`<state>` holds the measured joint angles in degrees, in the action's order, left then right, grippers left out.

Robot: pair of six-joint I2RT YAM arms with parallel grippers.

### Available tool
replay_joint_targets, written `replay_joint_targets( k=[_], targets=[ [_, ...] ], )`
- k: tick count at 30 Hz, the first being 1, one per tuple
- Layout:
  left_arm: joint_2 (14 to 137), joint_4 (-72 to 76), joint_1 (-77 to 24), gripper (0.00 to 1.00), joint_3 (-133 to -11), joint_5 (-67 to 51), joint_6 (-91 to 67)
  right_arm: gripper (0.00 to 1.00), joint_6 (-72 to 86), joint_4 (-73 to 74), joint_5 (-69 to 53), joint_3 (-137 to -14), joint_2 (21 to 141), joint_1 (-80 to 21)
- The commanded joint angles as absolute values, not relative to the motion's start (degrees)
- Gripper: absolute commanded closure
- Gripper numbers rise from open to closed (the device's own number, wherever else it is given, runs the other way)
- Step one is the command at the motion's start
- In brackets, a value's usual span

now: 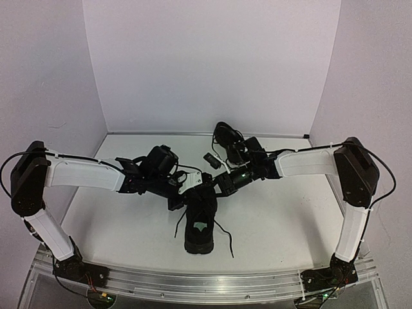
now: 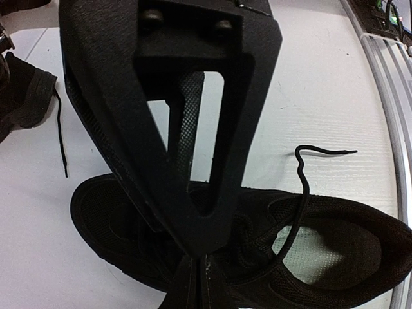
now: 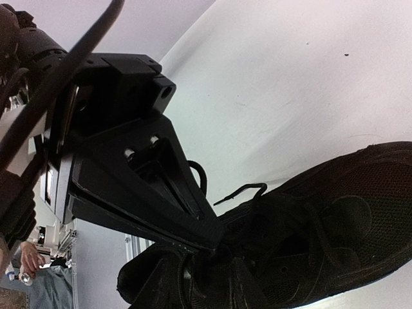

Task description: Tie the shoes

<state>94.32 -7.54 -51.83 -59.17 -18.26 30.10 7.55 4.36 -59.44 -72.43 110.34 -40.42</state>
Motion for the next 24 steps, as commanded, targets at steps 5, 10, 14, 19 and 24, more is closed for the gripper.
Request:
replay_joint_targets(
  k=[5,10,14,19,24],
  targets=[
    [93.61,-9.32,-52.38,1.00,-63.63,-18.28,32.87,0.75,6.44,5.47,-59.06,-75.41,111.04,-40.69],
    [93.64,-9.55,-52.47,1.00,-63.89,-18.28,32.96,0.80,6.12,5.88,-58.97,-75.47,111.10,-40.81],
    [93.63,-9.65,-52.48,1.00,-63.74,-18.04,32.88,0.84,5.90,6.19,-59.02,-75.20,111.02,-40.80],
    [93.71,-9.56,-52.49,1.00,-63.56,-17.80,32.49,0.76,5.39,6.71,-59.07,-75.06,110.90,-41.08],
    [93.80,-9.13,-52.47,1.00,-63.40,-17.66,32.17,0.86,4.76,7.56,-59.19,-75.49,111.41,-41.39]
  ],
)
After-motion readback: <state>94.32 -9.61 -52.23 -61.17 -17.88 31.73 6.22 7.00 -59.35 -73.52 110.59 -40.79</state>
